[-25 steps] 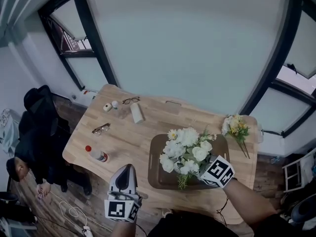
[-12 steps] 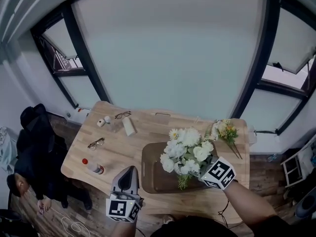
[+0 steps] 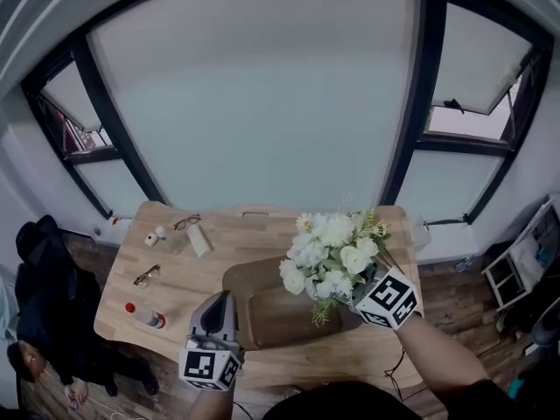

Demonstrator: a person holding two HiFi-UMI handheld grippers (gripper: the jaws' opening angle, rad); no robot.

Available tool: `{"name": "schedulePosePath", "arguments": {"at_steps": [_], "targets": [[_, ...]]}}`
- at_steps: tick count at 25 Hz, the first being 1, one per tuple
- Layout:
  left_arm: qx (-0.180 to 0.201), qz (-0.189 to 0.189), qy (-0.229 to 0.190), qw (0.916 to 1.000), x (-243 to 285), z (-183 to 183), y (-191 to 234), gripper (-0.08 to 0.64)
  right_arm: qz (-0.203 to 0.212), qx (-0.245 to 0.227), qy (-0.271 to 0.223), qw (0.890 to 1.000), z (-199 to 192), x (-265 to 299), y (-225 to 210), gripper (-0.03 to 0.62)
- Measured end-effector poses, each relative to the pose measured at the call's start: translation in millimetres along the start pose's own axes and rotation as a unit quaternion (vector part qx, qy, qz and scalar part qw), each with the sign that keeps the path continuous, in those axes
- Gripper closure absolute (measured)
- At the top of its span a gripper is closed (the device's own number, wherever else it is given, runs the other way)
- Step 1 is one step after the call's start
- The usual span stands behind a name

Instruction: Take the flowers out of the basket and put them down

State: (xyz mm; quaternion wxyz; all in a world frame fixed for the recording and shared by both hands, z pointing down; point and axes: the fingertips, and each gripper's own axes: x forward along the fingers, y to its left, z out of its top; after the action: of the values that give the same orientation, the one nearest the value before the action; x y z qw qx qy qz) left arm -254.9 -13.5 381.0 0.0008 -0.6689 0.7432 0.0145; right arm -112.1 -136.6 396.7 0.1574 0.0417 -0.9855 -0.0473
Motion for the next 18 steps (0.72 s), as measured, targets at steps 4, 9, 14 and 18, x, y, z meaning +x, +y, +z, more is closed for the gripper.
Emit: {"name": "schedulePosePath", "arguments": {"at_steps": [4, 9, 14, 18], "targets": [[-0.002, -0.021, -0.003, 0.9998, 13.6, 1.8, -10.0, 0.557, -0.031, 0.001, -0.001, 1.0, 1.4, -16.2, -14.8, 0.319], [-0.004, -0.041, -0.003, 0.9992, 28.9, -1.5, -21.9, 0.557, -0.061, 0.005, -0.004, 0.998, -0.2, -37.4, -29.5, 0.319], [-0.002, -0.063, -0.004, 0.998, 46.6, -1.3, -37.5, 0.557, -0.088, 0.017, -0.007, 0.996, -6.4, -56.3, -43.2, 0.319], [-0.003, -0.08, -0.003, 0.9968, 60.2, -1.8, -48.5, 0.557, -0.108, 0.026, -0.007, 0.994, -12.0, -71.5, -55.6, 0.319]]}}
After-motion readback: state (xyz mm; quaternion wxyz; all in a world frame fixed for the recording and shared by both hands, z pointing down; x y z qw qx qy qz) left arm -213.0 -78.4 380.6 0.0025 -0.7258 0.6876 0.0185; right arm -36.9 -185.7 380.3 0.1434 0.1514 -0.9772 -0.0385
